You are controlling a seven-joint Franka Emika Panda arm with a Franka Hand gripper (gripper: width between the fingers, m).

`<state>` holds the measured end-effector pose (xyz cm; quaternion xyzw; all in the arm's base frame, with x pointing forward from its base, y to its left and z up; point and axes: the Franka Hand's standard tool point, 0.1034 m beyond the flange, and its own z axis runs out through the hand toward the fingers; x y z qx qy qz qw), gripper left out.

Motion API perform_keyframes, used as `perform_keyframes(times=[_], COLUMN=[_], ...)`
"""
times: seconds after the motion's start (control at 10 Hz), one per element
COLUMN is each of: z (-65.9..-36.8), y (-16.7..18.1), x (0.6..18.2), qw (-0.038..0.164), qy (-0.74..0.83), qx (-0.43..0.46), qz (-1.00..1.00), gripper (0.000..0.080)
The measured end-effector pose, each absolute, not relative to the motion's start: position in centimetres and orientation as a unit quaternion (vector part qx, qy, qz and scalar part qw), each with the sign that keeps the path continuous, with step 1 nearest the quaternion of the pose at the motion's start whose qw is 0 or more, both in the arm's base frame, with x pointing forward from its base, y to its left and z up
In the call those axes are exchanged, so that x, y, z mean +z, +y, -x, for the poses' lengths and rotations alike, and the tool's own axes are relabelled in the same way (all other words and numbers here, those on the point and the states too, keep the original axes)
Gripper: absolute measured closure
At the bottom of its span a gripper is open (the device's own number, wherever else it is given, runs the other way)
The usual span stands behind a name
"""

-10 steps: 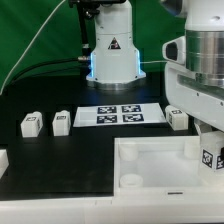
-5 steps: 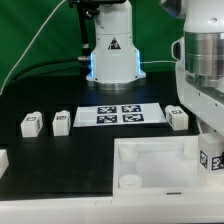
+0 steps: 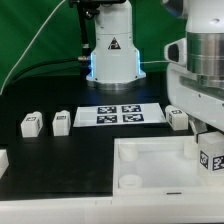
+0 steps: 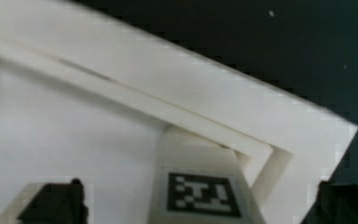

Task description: Assemble one leg

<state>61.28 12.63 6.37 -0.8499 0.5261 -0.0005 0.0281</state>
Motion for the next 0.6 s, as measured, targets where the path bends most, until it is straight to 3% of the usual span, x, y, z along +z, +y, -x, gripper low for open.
perform_keyframes(times=[0.6], z=[-61.71], y=[11.88], x=[7.06], qw=[0.016], qy=[0.159], qx=[-0.01], qz=[0.987], gripper=[0.015])
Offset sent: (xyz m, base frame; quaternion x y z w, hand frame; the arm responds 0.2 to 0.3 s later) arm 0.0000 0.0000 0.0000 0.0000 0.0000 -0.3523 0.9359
